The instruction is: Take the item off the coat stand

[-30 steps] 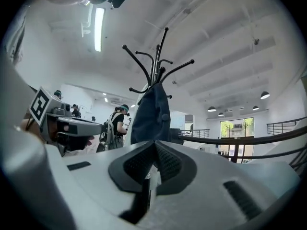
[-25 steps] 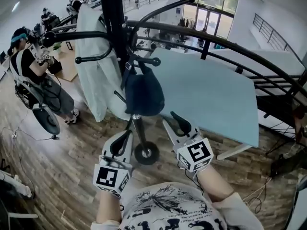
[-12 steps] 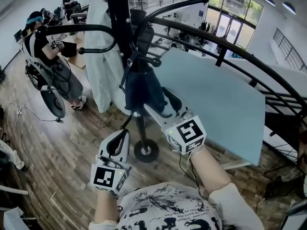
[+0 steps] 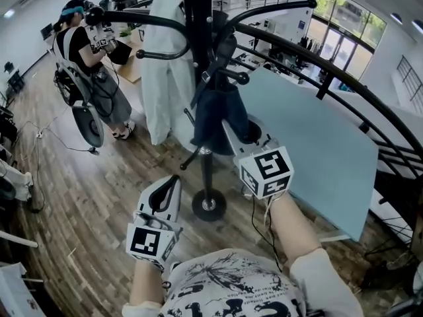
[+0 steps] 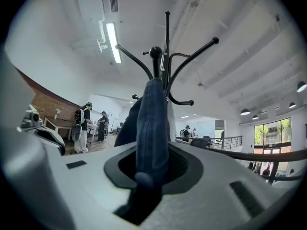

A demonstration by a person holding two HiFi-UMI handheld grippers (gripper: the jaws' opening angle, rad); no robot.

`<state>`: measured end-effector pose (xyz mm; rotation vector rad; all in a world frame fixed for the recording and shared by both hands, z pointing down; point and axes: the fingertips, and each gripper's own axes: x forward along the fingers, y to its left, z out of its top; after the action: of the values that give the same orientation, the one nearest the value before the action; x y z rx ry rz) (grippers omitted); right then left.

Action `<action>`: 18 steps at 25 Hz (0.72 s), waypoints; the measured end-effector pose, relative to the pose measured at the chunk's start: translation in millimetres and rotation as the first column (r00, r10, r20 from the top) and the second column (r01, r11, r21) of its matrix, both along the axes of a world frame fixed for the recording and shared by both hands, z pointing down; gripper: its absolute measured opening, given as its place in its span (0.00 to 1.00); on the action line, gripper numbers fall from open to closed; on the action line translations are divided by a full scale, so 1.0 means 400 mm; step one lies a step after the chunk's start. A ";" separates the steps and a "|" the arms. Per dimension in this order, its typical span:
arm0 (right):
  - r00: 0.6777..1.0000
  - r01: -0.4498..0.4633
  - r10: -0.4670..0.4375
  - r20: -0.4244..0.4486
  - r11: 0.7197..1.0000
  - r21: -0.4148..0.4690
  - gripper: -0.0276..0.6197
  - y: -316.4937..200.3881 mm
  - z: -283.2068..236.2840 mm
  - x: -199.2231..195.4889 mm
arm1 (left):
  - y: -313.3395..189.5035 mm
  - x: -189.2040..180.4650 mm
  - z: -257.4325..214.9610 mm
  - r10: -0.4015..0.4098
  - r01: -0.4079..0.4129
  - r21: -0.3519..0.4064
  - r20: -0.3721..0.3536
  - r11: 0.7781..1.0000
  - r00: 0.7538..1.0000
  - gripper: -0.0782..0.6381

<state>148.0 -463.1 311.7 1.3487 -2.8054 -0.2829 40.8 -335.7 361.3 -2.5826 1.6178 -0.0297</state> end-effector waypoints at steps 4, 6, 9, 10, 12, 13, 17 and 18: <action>0.999 -0.034 0.034 0.005 0.999 0.024 0.10 0.025 -0.013 0.038 | 0.025 0.031 0.000 0.019 -0.019 0.001 0.010 1.000 1.000 0.12; 0.999 -0.046 0.046 0.014 0.998 0.044 0.09 0.045 -0.028 0.063 | 0.037 0.047 0.001 0.025 -0.025 0.000 0.010 1.000 1.000 0.12; 0.998 -0.055 0.051 0.041 0.994 0.099 0.08 0.077 -0.071 0.085 | 0.043 0.058 0.001 0.029 -0.029 0.000 0.005 1.000 1.000 0.12; 0.997 -0.060 0.054 0.049 0.991 0.120 0.08 0.087 -0.089 0.092 | 0.043 0.063 0.001 0.034 -0.034 0.002 0.004 0.999 0.999 0.12; 0.996 -0.071 0.061 0.068 0.986 0.152 0.08 0.105 -0.124 0.110 | 0.044 0.080 0.006 0.053 -0.053 0.000 0.004 0.999 0.999 0.12; 0.995 -0.076 0.064 0.077 0.984 0.164 0.08 0.116 -0.139 0.118 | 0.047 0.088 0.012 0.065 -0.065 -0.007 0.005 0.998 0.998 0.12; 0.994 -0.086 0.072 0.080 0.978 0.192 0.08 0.157 -0.168 0.129 | 0.060 0.089 0.020 0.079 -0.079 -0.013 0.009 0.997 0.997 0.12; 0.994 -0.087 0.074 0.075 0.977 0.193 0.08 0.163 -0.168 0.131 | 0.059 0.085 0.019 0.077 -0.077 -0.011 0.006 0.997 0.997 0.12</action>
<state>200.4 -398.1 244.5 1.5338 -2.8305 -0.5342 74.7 -312.0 368.9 -2.6482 1.5188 -0.0416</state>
